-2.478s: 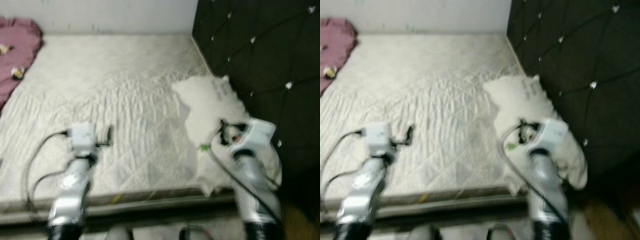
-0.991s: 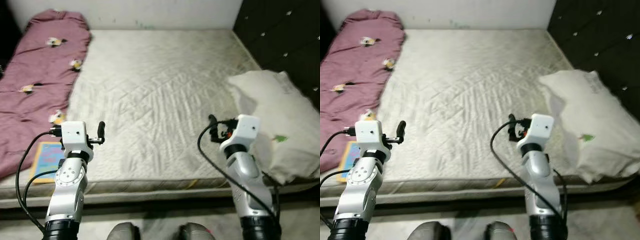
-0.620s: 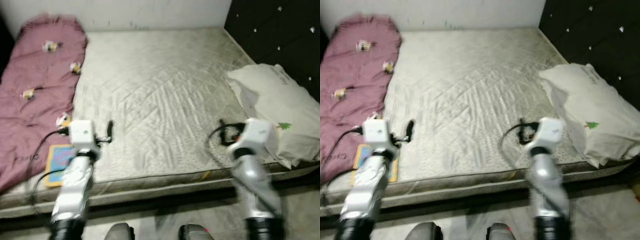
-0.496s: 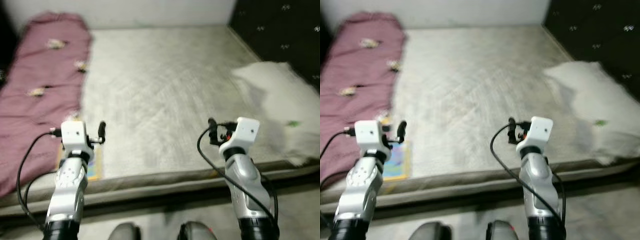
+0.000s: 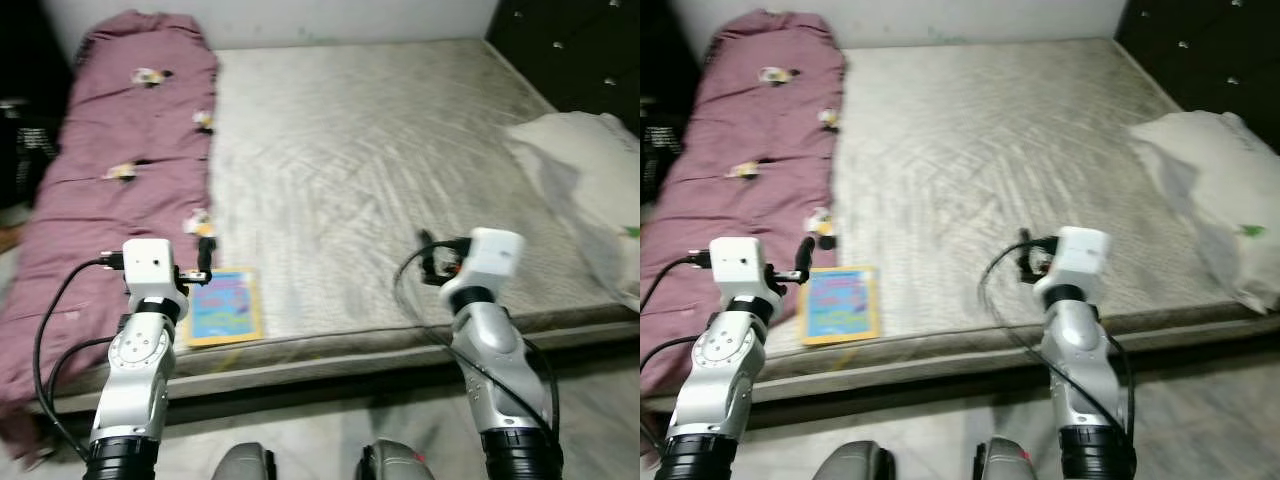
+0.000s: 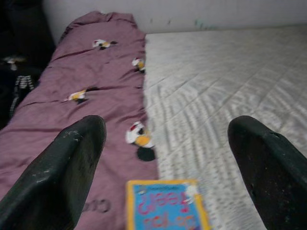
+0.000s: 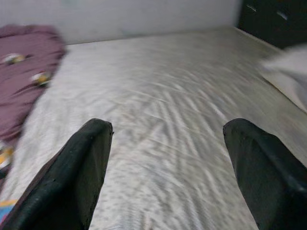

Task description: Clean up the room

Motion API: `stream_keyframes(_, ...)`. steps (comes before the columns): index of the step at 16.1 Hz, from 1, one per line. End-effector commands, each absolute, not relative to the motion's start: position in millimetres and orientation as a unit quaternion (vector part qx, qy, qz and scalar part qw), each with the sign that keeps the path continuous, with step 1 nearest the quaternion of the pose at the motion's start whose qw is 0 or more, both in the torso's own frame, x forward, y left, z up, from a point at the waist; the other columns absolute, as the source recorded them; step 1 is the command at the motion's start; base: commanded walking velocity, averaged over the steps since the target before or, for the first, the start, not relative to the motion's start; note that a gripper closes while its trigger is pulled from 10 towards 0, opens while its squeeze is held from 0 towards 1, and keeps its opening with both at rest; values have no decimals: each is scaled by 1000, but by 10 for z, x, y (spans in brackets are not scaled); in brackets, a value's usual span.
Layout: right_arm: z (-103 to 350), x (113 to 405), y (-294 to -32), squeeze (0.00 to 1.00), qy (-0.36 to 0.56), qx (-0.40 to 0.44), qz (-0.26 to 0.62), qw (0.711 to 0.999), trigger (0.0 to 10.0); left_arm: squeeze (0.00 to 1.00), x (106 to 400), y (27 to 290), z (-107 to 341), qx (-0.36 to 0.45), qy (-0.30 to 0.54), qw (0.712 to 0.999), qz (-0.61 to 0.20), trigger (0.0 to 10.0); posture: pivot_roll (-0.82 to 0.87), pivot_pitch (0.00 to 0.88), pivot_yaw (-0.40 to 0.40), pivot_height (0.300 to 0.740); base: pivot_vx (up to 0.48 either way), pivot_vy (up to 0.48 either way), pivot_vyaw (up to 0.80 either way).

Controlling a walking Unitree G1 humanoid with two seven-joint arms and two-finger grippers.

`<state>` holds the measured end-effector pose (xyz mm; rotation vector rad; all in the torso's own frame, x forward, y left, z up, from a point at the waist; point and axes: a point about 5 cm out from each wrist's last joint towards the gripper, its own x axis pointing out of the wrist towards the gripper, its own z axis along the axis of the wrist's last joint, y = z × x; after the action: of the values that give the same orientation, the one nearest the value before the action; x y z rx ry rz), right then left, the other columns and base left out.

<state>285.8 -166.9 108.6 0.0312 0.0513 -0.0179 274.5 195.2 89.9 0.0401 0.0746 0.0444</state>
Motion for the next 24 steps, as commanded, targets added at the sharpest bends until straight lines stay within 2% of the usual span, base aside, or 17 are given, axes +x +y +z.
stream_keyframes(1, 1108, 2828, -1719, 0, 17, -6, -9, 1000, 10000, 0, 2744, 1897, 892, 15, 38, 999, 12, 10000, -8, 85, 8, 740, 0, 461, 0)
stream_keyframes(7, 1081, 2825, -1747, 0, 27, 2, -18, 999, 10000, 0, 2771, 1873, 920, 11, 32, 999, 10, 10000, -17, 105, 6, 740, 0, 455, 0)
stream_keyframes(13, 1090, 2840, -1744, 0, 26, 3, -17, 1000, 10000, 0, 2727, 1801, 958, -2, 17, 999, -33, 10000, -16, 110, 3, 740, 0, 0, 0)
stream_keyframes(24, 1075, 2843, -1751, 0, 30, 2, -18, 999, 10000, 0, 2717, 1778, 970, -7, 13, 999, -47, 10000, -15, 104, 3, 740, 392, 0, 0)
